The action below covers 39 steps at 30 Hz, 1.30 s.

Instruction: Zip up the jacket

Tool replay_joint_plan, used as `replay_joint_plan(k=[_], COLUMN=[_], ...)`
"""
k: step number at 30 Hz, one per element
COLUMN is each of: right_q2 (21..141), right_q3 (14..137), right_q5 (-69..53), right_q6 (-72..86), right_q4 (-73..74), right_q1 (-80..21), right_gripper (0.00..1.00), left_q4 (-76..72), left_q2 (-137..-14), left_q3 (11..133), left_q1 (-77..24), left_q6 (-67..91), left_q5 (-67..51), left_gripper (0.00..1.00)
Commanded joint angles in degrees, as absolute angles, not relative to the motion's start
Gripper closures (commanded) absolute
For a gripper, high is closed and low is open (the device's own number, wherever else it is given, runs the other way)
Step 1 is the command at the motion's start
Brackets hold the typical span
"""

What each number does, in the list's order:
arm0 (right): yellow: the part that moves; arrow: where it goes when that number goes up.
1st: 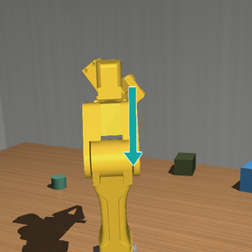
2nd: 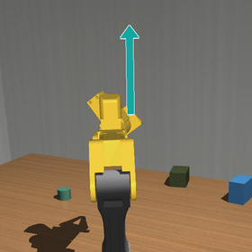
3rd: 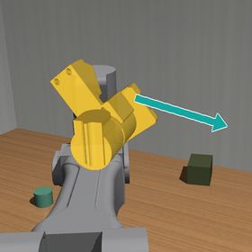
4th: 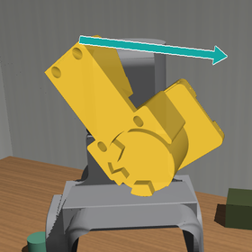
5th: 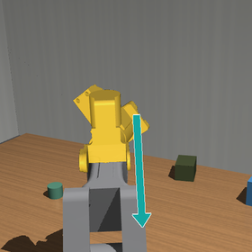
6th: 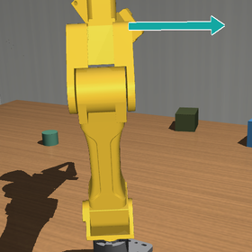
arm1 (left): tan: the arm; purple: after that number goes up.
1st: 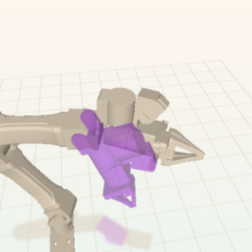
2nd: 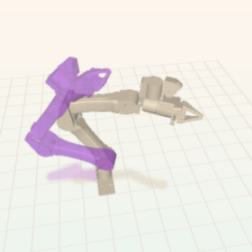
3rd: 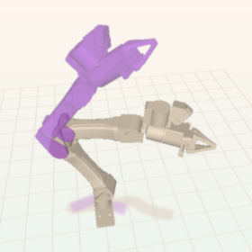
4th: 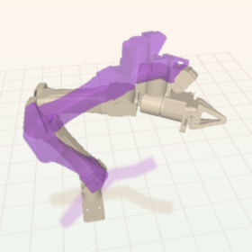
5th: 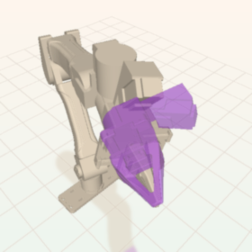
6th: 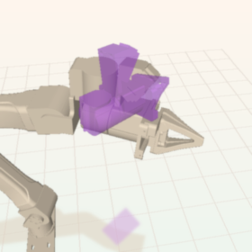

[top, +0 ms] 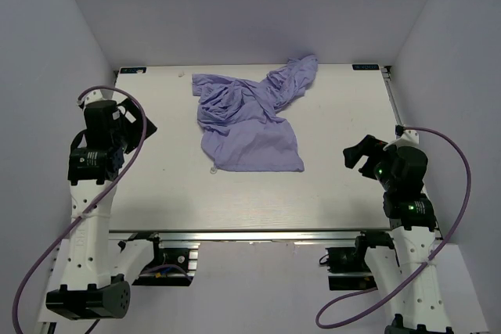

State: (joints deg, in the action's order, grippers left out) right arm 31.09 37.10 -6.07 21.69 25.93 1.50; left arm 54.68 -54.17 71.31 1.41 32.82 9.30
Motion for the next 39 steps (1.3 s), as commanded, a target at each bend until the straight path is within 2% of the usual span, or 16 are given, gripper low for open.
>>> replay_joint_plan(k=[1, 6, 8, 12, 15, 18, 21, 22, 23, 27, 31, 34, 37, 38, 39], right_q2=[30.67, 33.39, 39.26, 53.23, 63.96, 76.08, 90.14, 97.4, 100.86, 116.42, 129.69, 133.14, 133.5, 133.51, 133.42], right_q3=[38.76, 38.58, 39.46, 49.63, 55.09, 64.66, 74.94, 78.1, 85.18, 100.6, 111.52, 113.64, 110.31, 109.78, 109.43], right_q5=[-6.68, -13.07, -16.33, -24.16, -15.87, -6.19, -3.27, -2.12, -1.15, 4.64, 6.5, 6.42, 5.1, 4.4, 3.7], right_q6=[21.71, 20.56, 21.27, 21.62, 19.88, 17.15, 18.54, 19.33, 19.42, 19.6, 20.47, 21.62, 22.41, 22.76, 23.46], right_q4=[23.38, 16.98, 16.08, 10.65, 9.06, 9.4, 9.84, 10.8, 13.94, 16.96, 17.84, 15.3, 8.99, 8.18, 7.65], right_q1=[1.76, 1.76, 1.67, 0.53, -7.36, -16.07, -17.14, -17.14, -17.57, -18.63, -19.25, -19.68, -19.86, -19.86, -19.86], right_gripper=[0.11, 0.11, 0.11, 0.11, 0.11, 0.11, 0.11, 0.11, 0.1, 0.11, 0.11, 0.12, 0.24, 0.3, 0.45], left_q4=[51.86, 47.3, 45.54, 39.14, 33.25, 30.68, 32.59, 33.56, 34.88, 39.8, 36.92, 34.28, 32.96, 32.61, 32.17], left_q2=[-54.75, -59.92, -63.18, -74.24, -83.3, -93.57, -106.46, -109.92, -113.34, -129.51, -135.07, -137.71, -139.21, -140.09, -140.36], left_q3=[70.93, 69.52, 71.01, 75.31, 78.56, 84.43, 92.17, 98.81, 102.27, 117.75, 122.69, 123.13, 123.84, 124.01, 124.19], left_q1=[1.67, 1.67, 1.67, 1.67, 1.67, 0.71, -3.42, -4.12, -5.26, -7.03, -7.91, -9.22, -11.33, -11.77, -12.21], left_q6=[33.31, 33.49, 33.49, 33.58, 32.96, 32.61, 30.68, 30.24, 29.36, 28.3, 27.95, 26.9, 25.58, 24.88, 24.7], left_q5=[6.86, 5.72, 5.01, 0.11, -5.08, -5.1, -3.78, -3.61, -3.08, -2.81, -5.36, -6.24, -6.5, -6.94, -7.64], left_gripper=[0.02, 0.02, 0.02, 0.02, 0.02, 0.02, 0.02, 0.02, 0.02, 0.02, 0.02, 0.02, 0.02, 0.12, 0.26])
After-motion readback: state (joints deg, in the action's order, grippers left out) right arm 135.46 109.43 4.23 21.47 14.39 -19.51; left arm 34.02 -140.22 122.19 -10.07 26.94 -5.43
